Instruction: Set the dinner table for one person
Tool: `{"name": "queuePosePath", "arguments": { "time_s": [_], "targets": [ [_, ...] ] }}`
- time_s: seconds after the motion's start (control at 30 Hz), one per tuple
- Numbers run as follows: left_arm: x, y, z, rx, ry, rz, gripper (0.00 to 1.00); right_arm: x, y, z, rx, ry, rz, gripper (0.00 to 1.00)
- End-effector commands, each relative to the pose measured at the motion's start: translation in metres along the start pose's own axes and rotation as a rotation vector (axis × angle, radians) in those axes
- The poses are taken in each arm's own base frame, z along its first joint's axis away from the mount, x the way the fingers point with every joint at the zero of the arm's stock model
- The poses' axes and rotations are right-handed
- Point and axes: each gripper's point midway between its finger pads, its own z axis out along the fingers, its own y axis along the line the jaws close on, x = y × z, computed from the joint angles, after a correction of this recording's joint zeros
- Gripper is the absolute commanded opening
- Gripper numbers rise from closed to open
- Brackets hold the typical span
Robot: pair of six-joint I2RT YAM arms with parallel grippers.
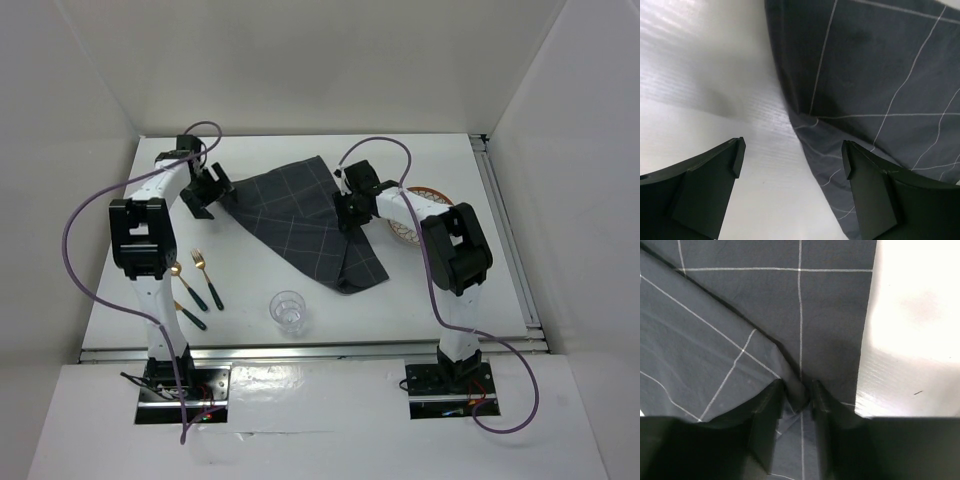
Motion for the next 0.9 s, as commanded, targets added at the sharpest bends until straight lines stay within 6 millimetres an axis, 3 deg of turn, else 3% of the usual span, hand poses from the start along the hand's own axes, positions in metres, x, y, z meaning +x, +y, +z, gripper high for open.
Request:
{"name": "queuePosePath", "arguments": {
  "time_s": [0.0, 0.17, 0.3, 0.4, 0.5, 0.87],
  "targets": [
    [-0.006, -0.01, 0.003, 0.021, 0.005, -0.023, 0.97, -0.019, 0.002, -0.002, -0.021, -0.06, 0.002, 0.37],
    [-0.025, -0.004, 0.006, 0.001, -0.029, -0.038, 0.97, -0.026, 0.003, -0.013, -0.013, -0.081, 0.0, 0.14],
    [-0.027, 0.005, 0.012, -0.024, -0.021, -0.074, 0.97, -0.028, 0.01, -0.019, -0.005, -0.089, -0.017, 0.01],
    [-0.036, 0.007, 0.019, -0.021, -0.032, -0.082, 0.95, -0.034, 0.01, -0.027, 0.003, -0.111, -0.018, 0.0],
    [-0.033, 0.013, 0.03, -0.055, 0.0, -0.089, 0.93, -0.034, 0.013, -0.03, 0.009, -0.111, -0.025, 0.0],
    [-0.034, 0.011, 0.039, -0.012, 0.005, -0.125, 0.87, -0.028, 0.013, -0.032, 0.024, -0.094, -0.021, 0.0]
  ]
}}
